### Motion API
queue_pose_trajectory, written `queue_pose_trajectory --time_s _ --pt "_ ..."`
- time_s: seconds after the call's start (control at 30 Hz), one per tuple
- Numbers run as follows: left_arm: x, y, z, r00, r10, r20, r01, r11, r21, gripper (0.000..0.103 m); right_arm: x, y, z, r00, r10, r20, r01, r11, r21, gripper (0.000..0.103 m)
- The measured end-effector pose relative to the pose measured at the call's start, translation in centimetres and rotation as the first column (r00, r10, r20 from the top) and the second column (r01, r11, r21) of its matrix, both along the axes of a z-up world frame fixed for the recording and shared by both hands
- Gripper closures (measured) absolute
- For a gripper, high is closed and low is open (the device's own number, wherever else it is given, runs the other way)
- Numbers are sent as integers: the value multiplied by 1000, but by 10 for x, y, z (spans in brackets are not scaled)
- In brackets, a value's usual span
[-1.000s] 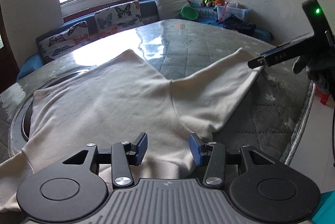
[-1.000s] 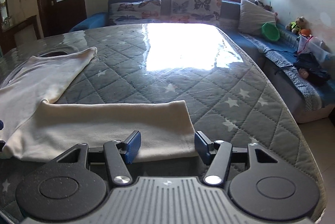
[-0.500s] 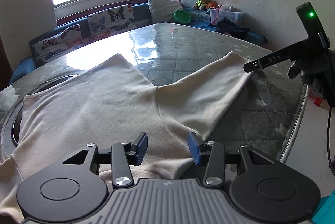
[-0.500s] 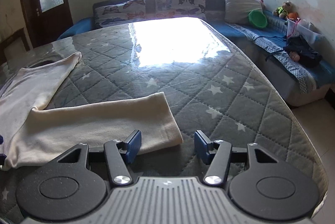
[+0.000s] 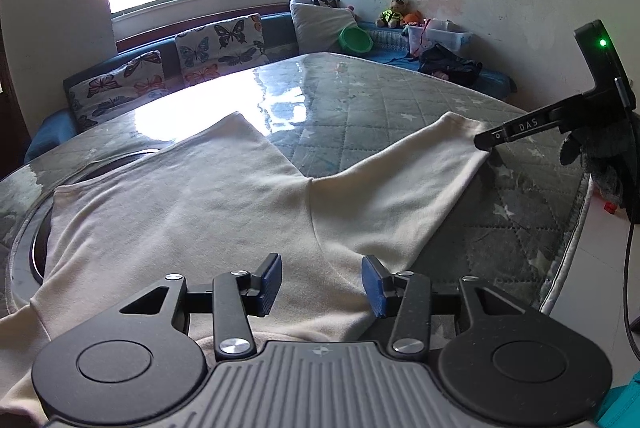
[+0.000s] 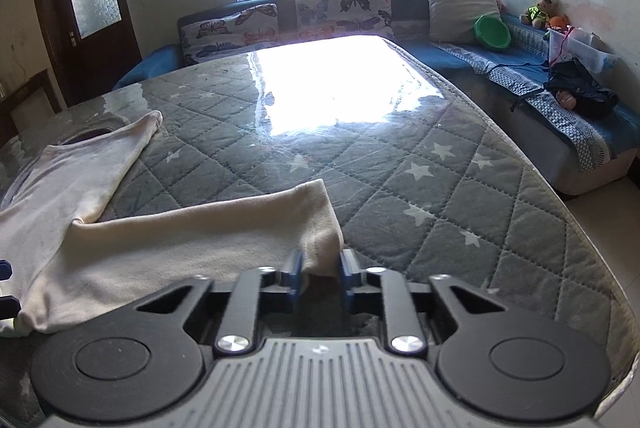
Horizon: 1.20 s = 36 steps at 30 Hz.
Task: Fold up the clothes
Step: 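Grasp the other sleeve with the right gripper and lift it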
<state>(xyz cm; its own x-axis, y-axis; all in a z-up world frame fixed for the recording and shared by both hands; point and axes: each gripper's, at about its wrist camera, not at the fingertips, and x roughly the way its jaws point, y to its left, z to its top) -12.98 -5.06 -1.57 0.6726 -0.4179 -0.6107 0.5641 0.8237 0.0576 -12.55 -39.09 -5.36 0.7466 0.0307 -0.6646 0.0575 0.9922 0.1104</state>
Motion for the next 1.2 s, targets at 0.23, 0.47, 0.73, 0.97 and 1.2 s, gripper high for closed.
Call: queue_pose_trajectory --time_s 0.23,0.47,0.73,0.97,1.2 --pt "3 1 -3 1000 13 -6 -13 1000 7 55 -3 2 21 997 9 72 -11 1000 24 92" --pt "2 -4 -7 1000 -2 -15 2 1000 11 55 0 15 62 984 78 162 -85 996 36 93" --pt "5 -5 -13 999 -4 -33 4 1000 -6 55 6 50 122 936 214 280 -224 975 2 93" --pt "-1 14 1 999 30 -15 -31 997 -66 53 21 114 143 872 380 308 -386 921 -44 93" --pt "-9 65 15 988 152 20 -149 983 -109 50 36 186 156 782 542 310 -543 835 -89 93"
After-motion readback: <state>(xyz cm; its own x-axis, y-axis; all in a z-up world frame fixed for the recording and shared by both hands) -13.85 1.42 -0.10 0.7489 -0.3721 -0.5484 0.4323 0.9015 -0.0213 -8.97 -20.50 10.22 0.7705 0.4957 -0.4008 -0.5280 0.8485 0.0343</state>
